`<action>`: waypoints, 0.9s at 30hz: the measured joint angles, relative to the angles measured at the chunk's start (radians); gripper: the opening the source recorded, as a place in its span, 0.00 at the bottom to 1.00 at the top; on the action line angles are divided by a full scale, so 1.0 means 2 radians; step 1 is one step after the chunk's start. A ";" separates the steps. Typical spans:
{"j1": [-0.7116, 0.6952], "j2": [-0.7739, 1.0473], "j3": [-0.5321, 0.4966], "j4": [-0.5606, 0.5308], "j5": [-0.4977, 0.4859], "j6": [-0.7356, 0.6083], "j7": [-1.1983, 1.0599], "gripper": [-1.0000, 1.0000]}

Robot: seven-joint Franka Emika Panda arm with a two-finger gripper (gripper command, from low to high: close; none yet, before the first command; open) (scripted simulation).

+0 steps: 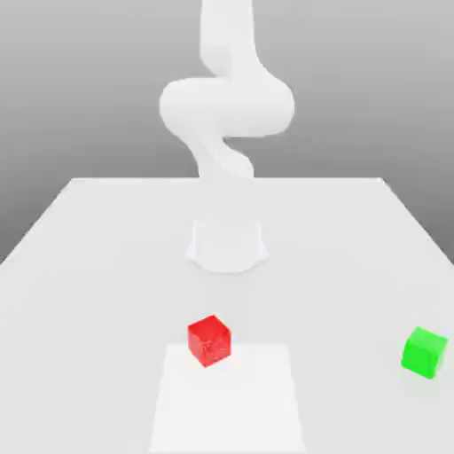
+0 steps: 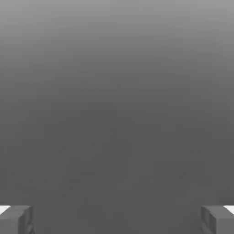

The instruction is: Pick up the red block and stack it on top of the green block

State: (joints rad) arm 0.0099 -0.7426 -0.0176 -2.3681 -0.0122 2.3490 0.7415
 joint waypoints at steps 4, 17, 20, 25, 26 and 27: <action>0.012 0.056 -0.021 -0.065 -0.013 0.048 -0.056 0.50; 0.046 0.282 -0.095 -0.281 -0.036 0.231 -0.271 0.50; 0.048 0.371 -0.086 -0.289 0.017 0.302 -0.330 0.50; 0.008 0.448 -0.026 -0.280 0.084 0.366 -0.381 0.00; 0.008 0.448 -0.026 -0.280 0.084 0.365 -0.381 0.00; 0.007 0.448 -0.026 -0.280 0.083 0.365 -0.381 0.00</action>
State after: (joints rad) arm 0.0248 0.1526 -0.0689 -2.9280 0.1545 3.0795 -0.0197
